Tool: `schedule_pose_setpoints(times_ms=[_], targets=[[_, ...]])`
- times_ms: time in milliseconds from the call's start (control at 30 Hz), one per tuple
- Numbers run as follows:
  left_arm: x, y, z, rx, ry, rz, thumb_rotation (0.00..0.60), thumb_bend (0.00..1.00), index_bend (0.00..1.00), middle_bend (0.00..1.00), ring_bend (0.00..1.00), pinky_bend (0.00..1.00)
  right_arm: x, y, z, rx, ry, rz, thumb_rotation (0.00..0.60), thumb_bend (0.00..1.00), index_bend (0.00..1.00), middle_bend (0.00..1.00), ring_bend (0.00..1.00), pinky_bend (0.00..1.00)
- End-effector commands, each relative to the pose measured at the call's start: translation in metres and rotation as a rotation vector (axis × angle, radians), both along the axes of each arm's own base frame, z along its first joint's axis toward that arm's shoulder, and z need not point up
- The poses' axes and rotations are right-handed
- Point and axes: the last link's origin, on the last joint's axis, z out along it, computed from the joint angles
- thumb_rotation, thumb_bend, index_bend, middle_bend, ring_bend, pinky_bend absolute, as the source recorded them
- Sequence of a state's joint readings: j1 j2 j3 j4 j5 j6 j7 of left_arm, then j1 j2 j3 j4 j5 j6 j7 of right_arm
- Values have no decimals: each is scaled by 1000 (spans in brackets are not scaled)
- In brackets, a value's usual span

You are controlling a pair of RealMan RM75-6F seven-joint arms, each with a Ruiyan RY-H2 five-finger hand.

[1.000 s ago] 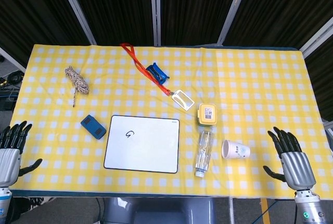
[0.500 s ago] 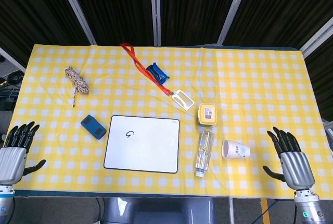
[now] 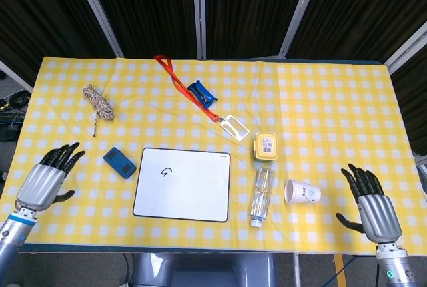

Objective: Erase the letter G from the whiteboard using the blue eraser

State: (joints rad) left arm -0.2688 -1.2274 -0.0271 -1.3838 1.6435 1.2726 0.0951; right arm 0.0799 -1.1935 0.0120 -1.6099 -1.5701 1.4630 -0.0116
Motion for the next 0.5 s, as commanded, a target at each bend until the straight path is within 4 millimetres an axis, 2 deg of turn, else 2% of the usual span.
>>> schedule_pose_setpoints(times_ms=[33,233,500], targets=[[9,28,-16,-77,62,-20,600,179,188,70,120,195,0,-1,1,-2,-3,-2,600,71,23,0,0,0],[23,55,-43,-165,140,-50,600,192,229,97,138,205,-2,-2,3,-7,-11,-9,600,71,23,0,0,0],[41,74,-72,-223,207,-81,600,203,252,110,144,207,-4,-4,6,-12,-21,-19,600,72,24,0,0,0]])
